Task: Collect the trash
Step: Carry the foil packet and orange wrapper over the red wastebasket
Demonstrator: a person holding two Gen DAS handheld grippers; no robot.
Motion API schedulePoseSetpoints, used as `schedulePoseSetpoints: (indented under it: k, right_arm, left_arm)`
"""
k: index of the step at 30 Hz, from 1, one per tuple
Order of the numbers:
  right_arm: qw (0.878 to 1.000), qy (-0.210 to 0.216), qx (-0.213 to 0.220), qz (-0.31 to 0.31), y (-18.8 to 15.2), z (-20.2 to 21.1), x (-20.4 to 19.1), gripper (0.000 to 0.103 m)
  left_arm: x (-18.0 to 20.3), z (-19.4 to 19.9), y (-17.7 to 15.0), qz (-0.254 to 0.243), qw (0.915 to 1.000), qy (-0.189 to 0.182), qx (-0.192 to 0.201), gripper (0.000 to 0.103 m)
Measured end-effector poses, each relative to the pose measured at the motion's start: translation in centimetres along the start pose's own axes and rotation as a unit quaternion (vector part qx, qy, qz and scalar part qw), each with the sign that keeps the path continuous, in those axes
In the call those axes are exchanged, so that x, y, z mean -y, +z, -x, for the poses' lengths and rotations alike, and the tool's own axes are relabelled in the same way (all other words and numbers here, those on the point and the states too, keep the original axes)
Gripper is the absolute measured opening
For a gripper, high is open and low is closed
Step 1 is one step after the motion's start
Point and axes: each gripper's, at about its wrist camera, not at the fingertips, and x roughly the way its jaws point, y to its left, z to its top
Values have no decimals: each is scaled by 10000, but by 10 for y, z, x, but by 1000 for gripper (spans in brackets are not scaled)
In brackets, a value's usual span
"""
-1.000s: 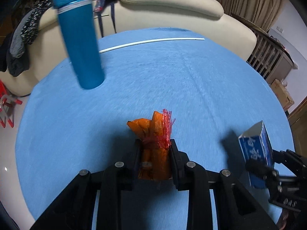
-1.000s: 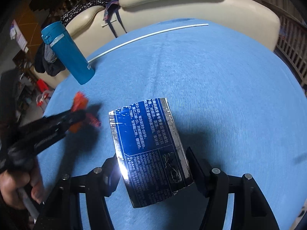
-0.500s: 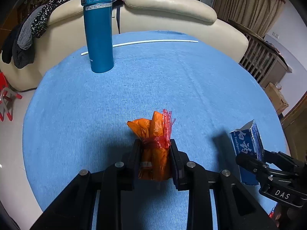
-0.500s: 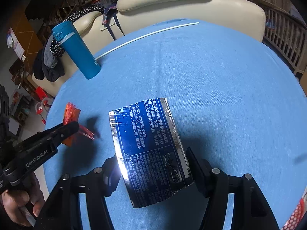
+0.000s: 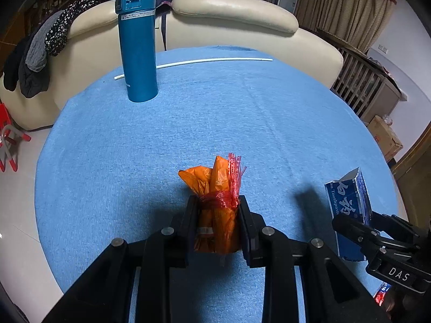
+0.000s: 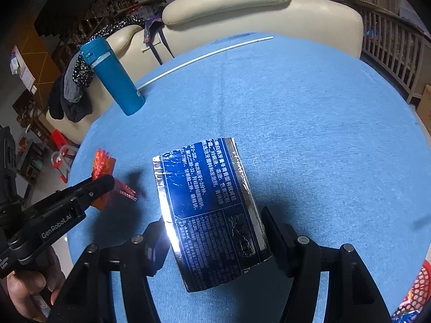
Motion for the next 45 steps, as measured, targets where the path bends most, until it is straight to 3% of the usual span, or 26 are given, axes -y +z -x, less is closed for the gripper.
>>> schedulePoseSetpoints:
  k: [21,45]
  right_arm:
    - [9994,-9,236,-242,-13,21,11,67]
    - [9941,-339,622,-823,-44,73,65,67]
  left_arm:
    - [27,4,-5,-296,9995,-141,-26,29]
    - [103,13,-19,-995,9938,-498,-64,29]
